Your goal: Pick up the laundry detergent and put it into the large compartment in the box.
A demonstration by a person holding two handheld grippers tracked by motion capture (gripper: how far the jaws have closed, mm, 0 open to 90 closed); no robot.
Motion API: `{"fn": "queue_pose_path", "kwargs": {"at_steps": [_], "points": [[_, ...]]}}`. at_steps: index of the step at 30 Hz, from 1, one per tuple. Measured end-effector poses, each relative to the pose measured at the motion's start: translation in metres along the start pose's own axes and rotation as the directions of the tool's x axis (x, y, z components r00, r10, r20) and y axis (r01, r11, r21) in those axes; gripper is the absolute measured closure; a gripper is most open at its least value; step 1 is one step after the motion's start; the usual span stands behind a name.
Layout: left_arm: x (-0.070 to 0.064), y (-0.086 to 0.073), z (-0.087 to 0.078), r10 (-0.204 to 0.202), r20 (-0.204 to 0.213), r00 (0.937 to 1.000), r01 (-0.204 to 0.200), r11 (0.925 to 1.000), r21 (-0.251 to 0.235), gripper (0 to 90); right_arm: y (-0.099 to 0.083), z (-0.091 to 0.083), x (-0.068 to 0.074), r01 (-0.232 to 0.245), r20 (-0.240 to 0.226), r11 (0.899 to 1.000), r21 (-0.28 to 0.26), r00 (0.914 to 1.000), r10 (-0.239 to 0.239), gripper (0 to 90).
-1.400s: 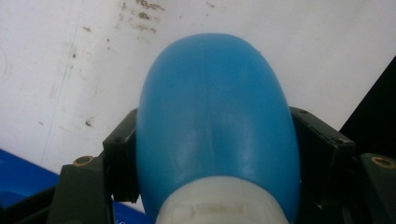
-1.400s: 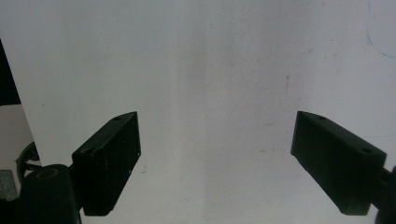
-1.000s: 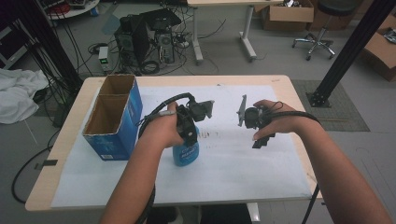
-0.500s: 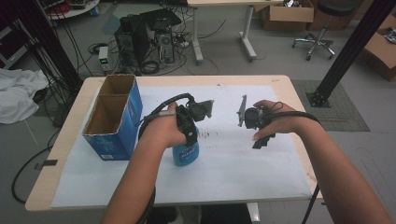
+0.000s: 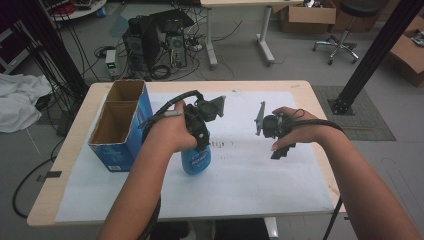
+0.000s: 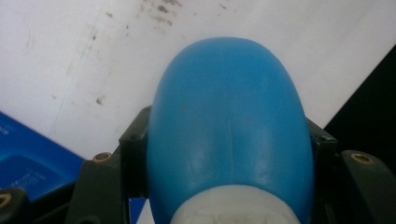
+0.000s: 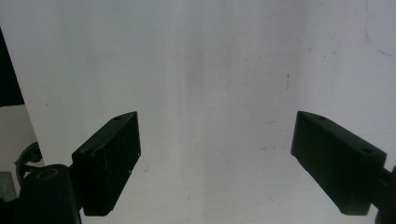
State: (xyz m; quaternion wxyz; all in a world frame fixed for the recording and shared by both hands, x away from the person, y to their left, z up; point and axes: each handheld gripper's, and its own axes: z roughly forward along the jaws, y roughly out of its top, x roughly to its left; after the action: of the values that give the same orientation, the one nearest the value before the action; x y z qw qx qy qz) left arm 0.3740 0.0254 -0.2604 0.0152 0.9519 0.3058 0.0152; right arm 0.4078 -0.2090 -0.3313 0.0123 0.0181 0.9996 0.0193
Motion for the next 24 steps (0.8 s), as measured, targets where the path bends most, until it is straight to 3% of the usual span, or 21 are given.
{"fn": "queue_pose_path", "kwargs": {"at_steps": [7,13,14,15,16,17,18,19,20,21,23,24], "points": [[0.007,-0.006,-0.024,-0.035,-0.003,0.9994,0.035,0.9993,0.016,38.3,-0.002,-0.002,0.002,-0.003,0.001,1.000,-0.008,1.0000,0.003,16.0],[0.020,-0.016,-0.051,-0.130,-0.003,0.9915,0.130,0.9915,0.011,38.2,-0.002,-0.002,0.001,0.002,0.000,1.000,-0.005,1.0000,-0.002,16.0],[0.022,-0.018,-0.056,-0.149,-0.005,0.9889,0.149,0.9889,0.006,38.3,-0.001,-0.001,0.001,0.001,0.000,1.000,-0.004,1.0000,-0.001,16.0],[0.028,-0.022,-0.066,-0.191,-0.005,0.9816,0.191,0.9816,-0.001,38.3,-0.001,-0.001,0.001,0.004,0.001,1.000,-0.005,1.0000,-0.004,16.0],[0.028,-0.022,-0.066,-0.191,-0.005,0.9816,0.191,0.9816,-0.001,38.3,-0.001,-0.001,0.001,0.003,0.000,1.000,-0.005,1.0000,-0.003,16.0],[0.034,-0.027,-0.075,-0.236,-0.005,0.9719,0.236,0.9719,-0.002,38.3,0.000,-0.001,0.001,0.005,-0.001,1.000,-0.005,1.0000,-0.005,16.0],[0.034,-0.027,-0.075,-0.236,-0.005,0.9719,0.236,0.9719,-0.002,38.3,0.000,-0.001,0.001,0.003,-0.002,1.000,-0.005,1.0000,-0.003,16.0],[0.039,-0.031,-0.085,-0.281,-0.004,0.9597,0.281,0.9596,-0.014,38.3,0.001,-0.001,0.001,0.006,-0.001,1.000,-0.005,1.0000,-0.006,16.0],[0.039,-0.031,-0.085,-0.281,-0.004,0.9597,0.281,0.9596,-0.014,38.3,0.001,-0.001,0.001,0.006,-0.001,1.000,-0.005,1.0000,-0.006,16.0],[0.045,-0.037,-0.095,-0.317,-0.001,0.9485,0.317,0.9483,-0.022,38.3,0.001,-0.001,0.001,0.006,-0.001,1.000,-0.005,1.0000,-0.006,16.0],[0.052,-0.042,-0.105,-0.347,-0.001,0.9379,0.347,0.9375,-0.028,38.3,0.001,0.000,0.001,0.006,-0.004,1.000,-0.004,1.0000,-0.006,16.0],[0.052,-0.042,-0.105,-0.347,-0.001,0.9379,0.347,0.9375,-0.028,38.3,0.001,-0.001,0.001,0.005,-0.002,1.000,-0.004,1.0000,-0.005,16.1]]}}
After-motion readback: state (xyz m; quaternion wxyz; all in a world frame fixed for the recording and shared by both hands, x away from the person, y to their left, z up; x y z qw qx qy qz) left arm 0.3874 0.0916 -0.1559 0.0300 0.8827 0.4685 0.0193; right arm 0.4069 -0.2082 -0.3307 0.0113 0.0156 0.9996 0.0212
